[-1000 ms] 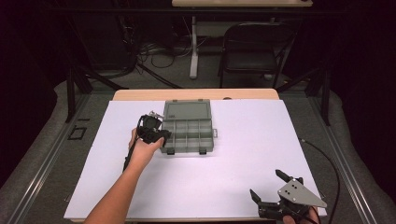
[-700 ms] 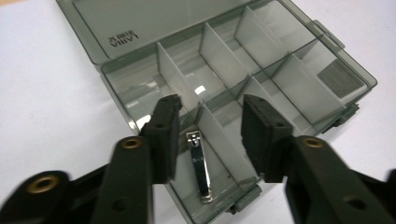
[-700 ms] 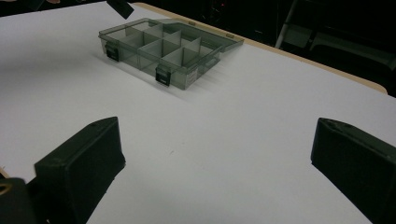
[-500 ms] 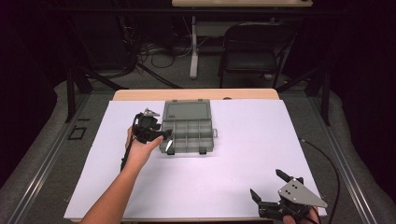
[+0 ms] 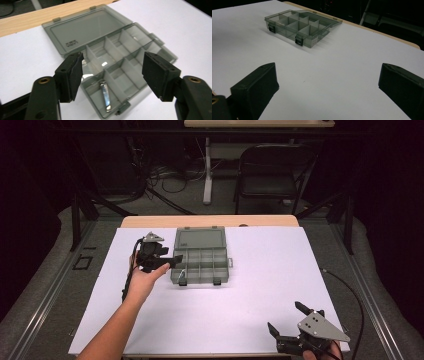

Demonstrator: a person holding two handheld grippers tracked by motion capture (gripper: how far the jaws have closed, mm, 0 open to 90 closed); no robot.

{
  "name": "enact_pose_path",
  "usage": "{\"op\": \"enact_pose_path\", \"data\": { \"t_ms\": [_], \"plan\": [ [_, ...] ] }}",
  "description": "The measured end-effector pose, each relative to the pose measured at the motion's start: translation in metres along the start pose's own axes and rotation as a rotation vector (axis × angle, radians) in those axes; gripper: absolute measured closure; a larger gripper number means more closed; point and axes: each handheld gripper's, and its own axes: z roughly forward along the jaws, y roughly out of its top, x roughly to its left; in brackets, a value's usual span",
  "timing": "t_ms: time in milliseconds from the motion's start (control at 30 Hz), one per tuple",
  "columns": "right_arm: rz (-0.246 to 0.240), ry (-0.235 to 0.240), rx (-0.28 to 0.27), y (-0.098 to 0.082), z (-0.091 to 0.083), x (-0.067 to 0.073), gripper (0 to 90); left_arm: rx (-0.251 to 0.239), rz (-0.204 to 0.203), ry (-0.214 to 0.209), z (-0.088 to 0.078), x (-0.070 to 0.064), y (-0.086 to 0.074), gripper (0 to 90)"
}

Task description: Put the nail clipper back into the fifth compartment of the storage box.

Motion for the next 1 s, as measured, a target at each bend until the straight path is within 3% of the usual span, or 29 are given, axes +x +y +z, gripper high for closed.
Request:
{"op": "enact_pose_path", "data": {
  "t_ms": [67, 267, 367, 533, 633, 1000],
  "plan": [
    [0.004, -0.001, -0.001, 0.0, 0.0, 0.0, 1.9, -0.018, 0.0, -0.02, -0.004, -0.002, -0.001, 25.9],
    [0.008, 0.001, -0.001, 0.0, 0.0, 0.0, 1.9, -0.058, 0.002, -0.088, -0.021, -0.009, -0.003, 19.1],
    [0.006, 0.0, -0.001, 0.0, 0.0, 0.0, 1.9, -0.068, 0.021, -0.099, -0.028, -0.013, -0.006, 15.2],
    [0.002, -0.001, -0.006, 0.0, 0.001, 0.001, 1.9, -0.096, 0.004, -0.18, -0.039, -0.017, -0.015, 10.0],
    [0.005, 0.001, -0.002, 0.0, 0.002, 0.001, 1.9, -0.095, 0.016, -0.221, -0.044, -0.02, -0.02, 4.8],
    [0.006, 0.003, 0.005, 0.0, 0.003, 0.001, 1.9, -0.185, 0.097, -0.219, -0.068, -0.035, -0.037, 0.2]
  ]
}}
